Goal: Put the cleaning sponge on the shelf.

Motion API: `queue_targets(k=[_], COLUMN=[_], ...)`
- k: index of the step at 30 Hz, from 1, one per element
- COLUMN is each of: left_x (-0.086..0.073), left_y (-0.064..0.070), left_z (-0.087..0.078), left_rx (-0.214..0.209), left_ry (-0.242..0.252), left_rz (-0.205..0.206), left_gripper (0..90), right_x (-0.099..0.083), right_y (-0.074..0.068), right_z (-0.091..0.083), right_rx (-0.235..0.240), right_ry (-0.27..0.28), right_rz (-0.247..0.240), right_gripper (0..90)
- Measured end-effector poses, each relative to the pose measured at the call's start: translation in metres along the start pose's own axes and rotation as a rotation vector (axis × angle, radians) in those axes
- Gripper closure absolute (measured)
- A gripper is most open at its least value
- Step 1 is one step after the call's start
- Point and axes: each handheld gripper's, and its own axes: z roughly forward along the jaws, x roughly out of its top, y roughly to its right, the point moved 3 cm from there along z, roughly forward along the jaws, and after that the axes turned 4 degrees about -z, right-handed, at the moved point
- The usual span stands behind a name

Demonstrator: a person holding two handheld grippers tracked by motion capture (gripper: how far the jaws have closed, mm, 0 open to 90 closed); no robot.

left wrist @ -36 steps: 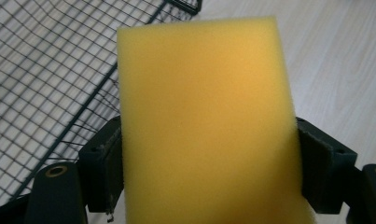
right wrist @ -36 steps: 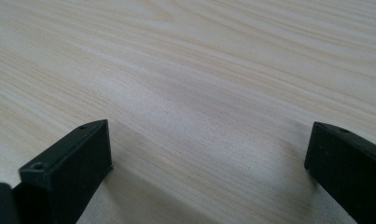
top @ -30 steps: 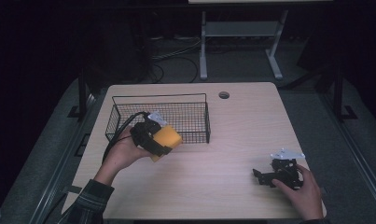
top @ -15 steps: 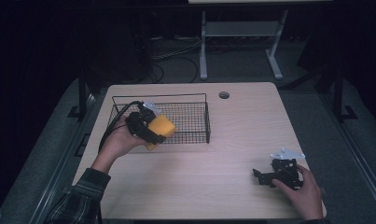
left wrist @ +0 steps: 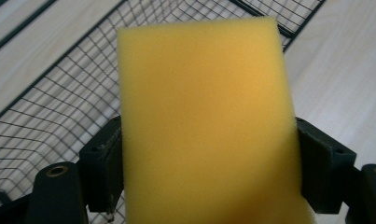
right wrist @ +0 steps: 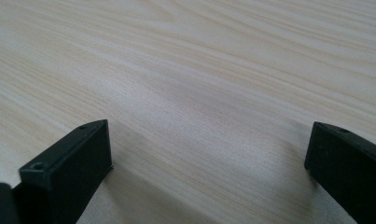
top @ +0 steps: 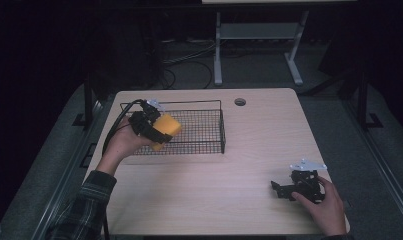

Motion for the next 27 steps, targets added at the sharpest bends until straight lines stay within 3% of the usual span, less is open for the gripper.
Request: queue_targets(k=[12,27], left_x=[0.002,-0.015], left_y=[-0.032,-0.073], left_z=[0.002,0.01], left_rx=[0.064,0.112], left_ry=[-0.001,-0.005], left_rz=[-0.053,-0.164], left_gripper=[22.2,22.2], right_x=[0.0,0.0], right_y=[0.0,0.0], right_z=[0.0,0.0], right_rx=[0.0,-0.001], right_ry=[0.001,0.0], right_rz=[0.0,0.0], right_gripper=[0.0,0.0])
